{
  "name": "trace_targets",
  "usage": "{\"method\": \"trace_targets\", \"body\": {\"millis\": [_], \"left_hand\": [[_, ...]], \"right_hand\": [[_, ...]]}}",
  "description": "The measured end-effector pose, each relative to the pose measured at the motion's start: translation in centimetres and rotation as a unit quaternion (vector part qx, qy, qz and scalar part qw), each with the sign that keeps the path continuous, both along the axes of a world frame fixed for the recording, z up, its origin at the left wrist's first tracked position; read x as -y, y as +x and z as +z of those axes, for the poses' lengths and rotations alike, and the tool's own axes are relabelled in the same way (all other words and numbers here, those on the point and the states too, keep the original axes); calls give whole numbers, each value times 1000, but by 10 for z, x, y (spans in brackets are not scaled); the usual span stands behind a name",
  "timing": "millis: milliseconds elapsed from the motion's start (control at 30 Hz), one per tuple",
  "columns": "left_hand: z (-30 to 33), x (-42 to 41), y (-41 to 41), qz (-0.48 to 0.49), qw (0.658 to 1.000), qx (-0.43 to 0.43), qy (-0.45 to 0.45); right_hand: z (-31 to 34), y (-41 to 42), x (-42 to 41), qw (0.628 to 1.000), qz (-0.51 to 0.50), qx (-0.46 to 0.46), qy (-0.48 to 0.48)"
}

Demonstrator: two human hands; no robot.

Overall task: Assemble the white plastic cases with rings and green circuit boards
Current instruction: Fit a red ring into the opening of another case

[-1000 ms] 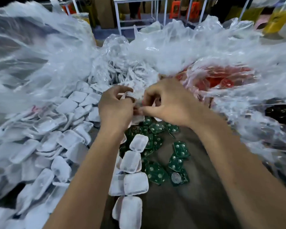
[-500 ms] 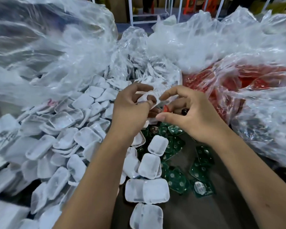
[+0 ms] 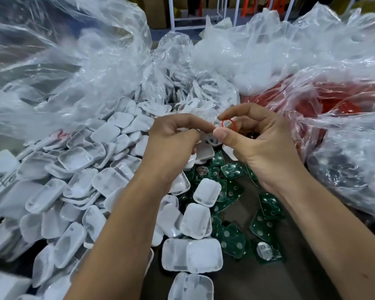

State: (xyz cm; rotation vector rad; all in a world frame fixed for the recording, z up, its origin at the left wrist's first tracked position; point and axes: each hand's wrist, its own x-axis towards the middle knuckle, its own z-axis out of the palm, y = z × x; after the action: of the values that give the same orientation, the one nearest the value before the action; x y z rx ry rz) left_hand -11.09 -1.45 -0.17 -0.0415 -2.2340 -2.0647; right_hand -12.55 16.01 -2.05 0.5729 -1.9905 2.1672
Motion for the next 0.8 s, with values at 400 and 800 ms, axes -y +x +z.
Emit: {"method": "trace_targets", "body": {"millis": [400,800], "left_hand": [[-1,2,0,-82,993,41,69],[-2,11,-3,-81,991,-79,72]], "right_hand": [[1,7,3,980,-79,-120,137],[3,9,1,969,-126,-150,151]]}}
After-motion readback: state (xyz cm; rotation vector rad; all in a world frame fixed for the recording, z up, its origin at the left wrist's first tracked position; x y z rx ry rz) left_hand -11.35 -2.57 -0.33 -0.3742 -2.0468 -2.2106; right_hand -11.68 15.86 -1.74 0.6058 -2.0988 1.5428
